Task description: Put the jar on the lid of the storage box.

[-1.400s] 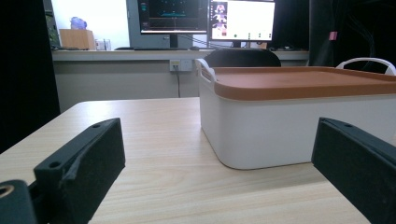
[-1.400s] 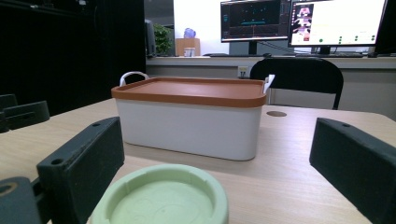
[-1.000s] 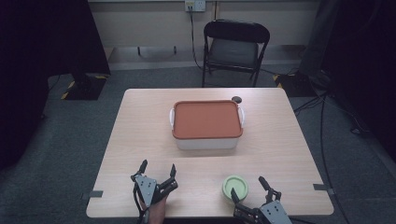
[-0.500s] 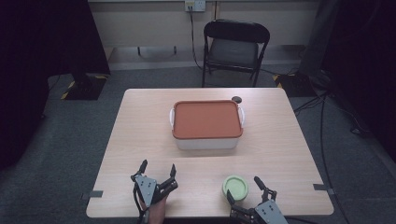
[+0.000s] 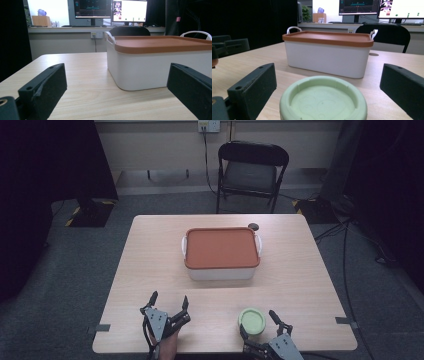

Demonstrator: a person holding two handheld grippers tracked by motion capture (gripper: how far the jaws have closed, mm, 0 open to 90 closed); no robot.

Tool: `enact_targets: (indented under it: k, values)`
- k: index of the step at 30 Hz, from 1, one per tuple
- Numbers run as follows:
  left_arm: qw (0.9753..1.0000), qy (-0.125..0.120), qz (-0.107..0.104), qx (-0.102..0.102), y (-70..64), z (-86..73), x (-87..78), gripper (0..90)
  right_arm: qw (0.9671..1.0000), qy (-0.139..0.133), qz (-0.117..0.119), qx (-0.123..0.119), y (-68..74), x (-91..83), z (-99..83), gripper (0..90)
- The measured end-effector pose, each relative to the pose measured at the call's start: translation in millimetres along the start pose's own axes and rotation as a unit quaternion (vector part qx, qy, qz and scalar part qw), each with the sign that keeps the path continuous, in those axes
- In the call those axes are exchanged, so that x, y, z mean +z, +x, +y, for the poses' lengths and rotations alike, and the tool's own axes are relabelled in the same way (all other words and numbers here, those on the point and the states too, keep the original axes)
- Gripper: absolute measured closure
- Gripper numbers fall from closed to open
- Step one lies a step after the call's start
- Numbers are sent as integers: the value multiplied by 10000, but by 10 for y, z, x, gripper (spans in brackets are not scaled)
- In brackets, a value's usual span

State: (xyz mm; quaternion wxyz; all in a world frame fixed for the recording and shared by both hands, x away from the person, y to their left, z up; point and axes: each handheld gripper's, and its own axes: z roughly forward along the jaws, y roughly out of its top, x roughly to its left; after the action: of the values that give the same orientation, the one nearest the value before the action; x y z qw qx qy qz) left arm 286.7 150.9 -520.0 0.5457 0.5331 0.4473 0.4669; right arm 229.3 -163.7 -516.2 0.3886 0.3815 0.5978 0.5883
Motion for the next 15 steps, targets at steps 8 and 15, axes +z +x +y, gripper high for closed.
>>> enact_targets:
  k: [8,15]
  values:
    - [10000,-1,0,1,0,0,0,22,9998,166,35,38,26,44,-70,11]
    - [10000,0,0,1,0,0,0,22,9995,311,-17,13,60,55,-86,28]
